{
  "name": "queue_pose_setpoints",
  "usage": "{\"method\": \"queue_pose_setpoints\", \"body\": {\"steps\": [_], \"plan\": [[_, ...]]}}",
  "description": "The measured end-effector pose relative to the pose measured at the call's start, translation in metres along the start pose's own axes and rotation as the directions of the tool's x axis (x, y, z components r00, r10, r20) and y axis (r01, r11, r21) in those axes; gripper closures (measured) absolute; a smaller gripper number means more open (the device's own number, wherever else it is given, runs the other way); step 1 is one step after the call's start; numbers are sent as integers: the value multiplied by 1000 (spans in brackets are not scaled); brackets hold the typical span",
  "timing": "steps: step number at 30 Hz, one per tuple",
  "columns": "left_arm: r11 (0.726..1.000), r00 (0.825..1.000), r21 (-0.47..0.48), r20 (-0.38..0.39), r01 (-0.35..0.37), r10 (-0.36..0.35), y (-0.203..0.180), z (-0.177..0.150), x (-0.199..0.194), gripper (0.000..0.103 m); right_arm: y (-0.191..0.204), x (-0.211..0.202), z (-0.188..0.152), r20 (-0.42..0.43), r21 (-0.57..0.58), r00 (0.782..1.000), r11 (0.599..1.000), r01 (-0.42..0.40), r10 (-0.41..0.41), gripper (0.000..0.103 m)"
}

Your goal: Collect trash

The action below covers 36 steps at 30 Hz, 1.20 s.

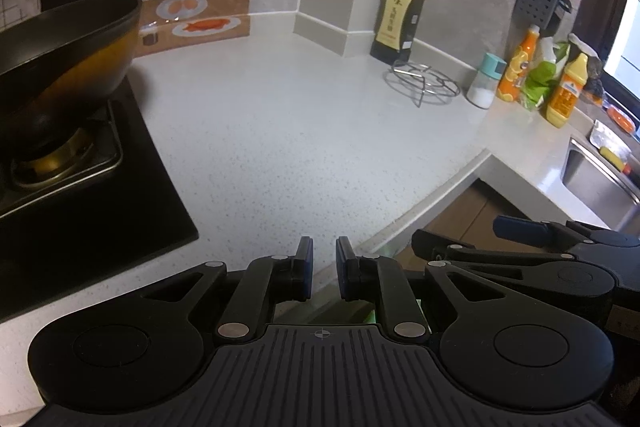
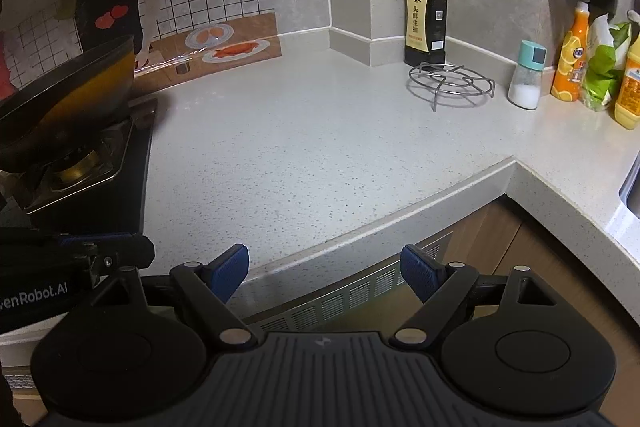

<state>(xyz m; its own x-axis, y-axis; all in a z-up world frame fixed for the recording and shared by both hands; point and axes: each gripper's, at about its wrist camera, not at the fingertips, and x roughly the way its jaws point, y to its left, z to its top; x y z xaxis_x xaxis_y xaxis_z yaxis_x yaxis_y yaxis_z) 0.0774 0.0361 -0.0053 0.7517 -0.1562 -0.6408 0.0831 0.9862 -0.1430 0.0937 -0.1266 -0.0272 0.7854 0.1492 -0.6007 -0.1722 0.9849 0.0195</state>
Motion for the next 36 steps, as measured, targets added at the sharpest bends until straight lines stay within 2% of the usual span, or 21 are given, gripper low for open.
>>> {"method": "queue_pose_setpoints", "body": {"steps": [36], "plan": [[1000,1000,-3,-31,-3,2,0,2,11,87,1,-6,2,35,17,999,1000,-26,25,19]]}}
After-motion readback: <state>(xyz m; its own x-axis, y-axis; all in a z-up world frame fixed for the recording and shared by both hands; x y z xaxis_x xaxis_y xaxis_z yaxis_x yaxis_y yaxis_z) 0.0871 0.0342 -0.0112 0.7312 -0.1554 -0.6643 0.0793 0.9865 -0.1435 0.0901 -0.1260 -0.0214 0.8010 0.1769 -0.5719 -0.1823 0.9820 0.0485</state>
